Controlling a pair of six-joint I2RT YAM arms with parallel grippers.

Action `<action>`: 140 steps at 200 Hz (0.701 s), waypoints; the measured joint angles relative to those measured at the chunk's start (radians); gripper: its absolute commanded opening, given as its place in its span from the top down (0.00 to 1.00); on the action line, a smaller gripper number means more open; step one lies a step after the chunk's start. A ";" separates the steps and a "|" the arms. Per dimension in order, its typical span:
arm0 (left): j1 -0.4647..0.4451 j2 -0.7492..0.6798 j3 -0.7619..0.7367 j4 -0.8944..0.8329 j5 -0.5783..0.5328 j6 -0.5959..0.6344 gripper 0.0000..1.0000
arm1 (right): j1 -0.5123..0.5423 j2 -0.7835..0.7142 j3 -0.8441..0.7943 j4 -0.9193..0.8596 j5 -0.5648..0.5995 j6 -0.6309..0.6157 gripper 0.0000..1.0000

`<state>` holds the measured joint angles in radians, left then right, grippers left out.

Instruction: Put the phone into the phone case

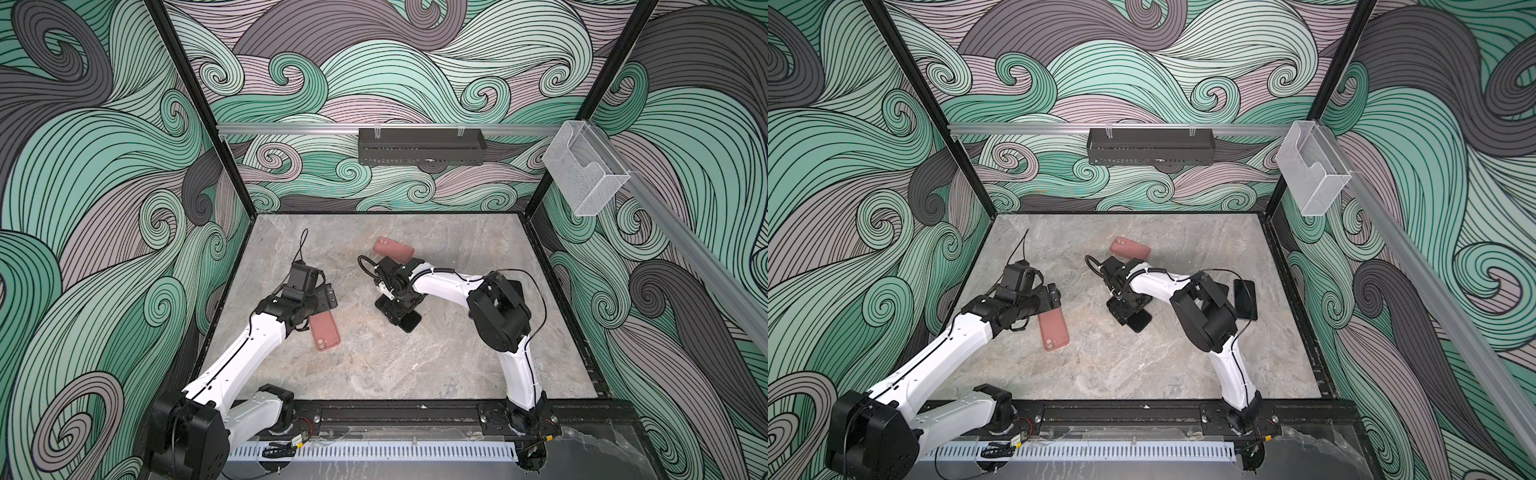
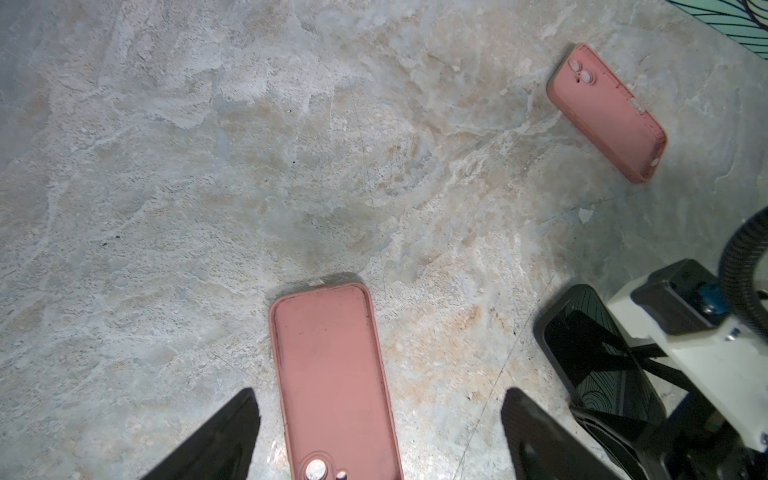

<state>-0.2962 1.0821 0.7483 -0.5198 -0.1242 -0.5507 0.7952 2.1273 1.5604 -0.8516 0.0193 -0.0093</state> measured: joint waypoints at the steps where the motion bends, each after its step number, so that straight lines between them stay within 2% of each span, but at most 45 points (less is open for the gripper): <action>1: 0.000 0.000 0.000 0.000 0.000 0.000 0.07 | 0.000 0.000 0.000 0.000 0.000 0.000 0.19; 47: 0.001 -0.017 -0.005 0.000 0.000 -0.001 0.07 | 0.002 0.011 0.014 -0.015 0.001 0.016 0.29; 105: 0.002 -0.051 -0.015 0.000 -0.006 -0.002 0.07 | 0.002 0.018 0.029 -0.031 0.001 0.024 0.58; 140: 0.002 -0.059 -0.016 0.000 -0.011 -0.003 0.07 | -0.011 0.012 0.028 -0.033 0.001 0.044 0.68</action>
<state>-0.2943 1.0229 0.7322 -0.5198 -0.1356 -0.5541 0.7845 2.1395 1.5887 -0.8848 0.0204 0.0349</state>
